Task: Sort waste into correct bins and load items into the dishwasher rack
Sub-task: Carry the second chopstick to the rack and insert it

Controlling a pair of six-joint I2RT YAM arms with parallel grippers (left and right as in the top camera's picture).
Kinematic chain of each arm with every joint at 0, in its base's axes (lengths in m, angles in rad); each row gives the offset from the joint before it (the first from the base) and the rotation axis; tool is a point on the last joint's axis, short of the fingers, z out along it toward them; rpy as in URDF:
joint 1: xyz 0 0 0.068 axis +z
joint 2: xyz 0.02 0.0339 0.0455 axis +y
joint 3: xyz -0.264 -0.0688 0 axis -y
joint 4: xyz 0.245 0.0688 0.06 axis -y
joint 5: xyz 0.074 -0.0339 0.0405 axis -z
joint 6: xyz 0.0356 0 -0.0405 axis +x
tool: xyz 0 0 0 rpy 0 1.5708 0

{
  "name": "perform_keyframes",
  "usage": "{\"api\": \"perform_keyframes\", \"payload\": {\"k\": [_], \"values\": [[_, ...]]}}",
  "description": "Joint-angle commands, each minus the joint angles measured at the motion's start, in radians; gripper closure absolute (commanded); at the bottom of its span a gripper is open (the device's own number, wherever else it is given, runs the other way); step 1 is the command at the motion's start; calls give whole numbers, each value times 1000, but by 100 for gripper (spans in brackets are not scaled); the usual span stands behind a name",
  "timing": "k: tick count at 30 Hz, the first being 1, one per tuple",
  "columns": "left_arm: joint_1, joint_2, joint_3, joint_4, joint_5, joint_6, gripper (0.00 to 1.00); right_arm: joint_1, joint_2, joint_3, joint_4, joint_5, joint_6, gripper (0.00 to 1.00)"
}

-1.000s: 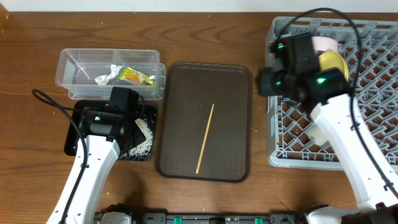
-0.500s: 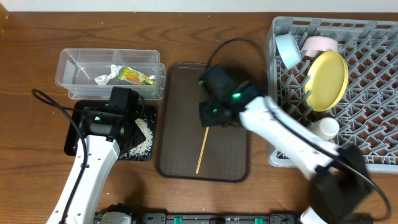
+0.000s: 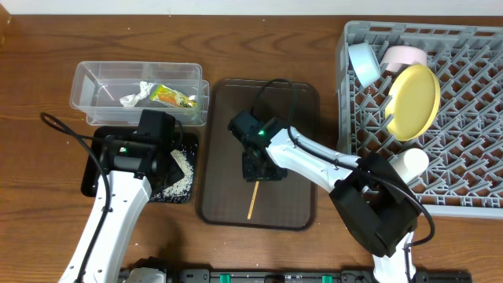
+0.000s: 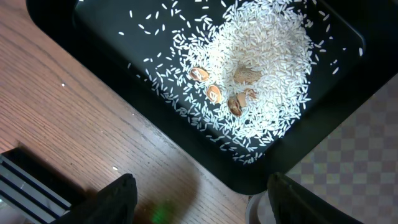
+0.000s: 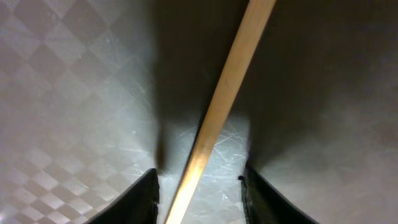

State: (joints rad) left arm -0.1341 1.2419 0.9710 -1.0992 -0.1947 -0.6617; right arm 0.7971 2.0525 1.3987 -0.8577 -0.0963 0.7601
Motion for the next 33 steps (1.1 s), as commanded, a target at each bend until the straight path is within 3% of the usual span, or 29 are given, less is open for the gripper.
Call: {"api": "perform_keyframes", "payload": {"k": [1,6,8,15,27,33], "values": [[5,6,-1,-3,-24,-5,30,8,31,-8,-3,43,32,73],[5,6,-1,-4,-23,-5,30,-18,30,-6,-11,55,32,96],[5,6,-1,-4,-23,-5,30,-40,25,-5,-26,55,28,99],[5,6,-1,-4,-23,-5,30,-167,-92,11,-90,55,-110,99],[5,6,-1,-3,-23,-5,30,-412,-473,11,-138,74,-430,99],[5,6,-1,-3,-23,-5,30,-528,-511,11,-200,164,-552,99]]}}
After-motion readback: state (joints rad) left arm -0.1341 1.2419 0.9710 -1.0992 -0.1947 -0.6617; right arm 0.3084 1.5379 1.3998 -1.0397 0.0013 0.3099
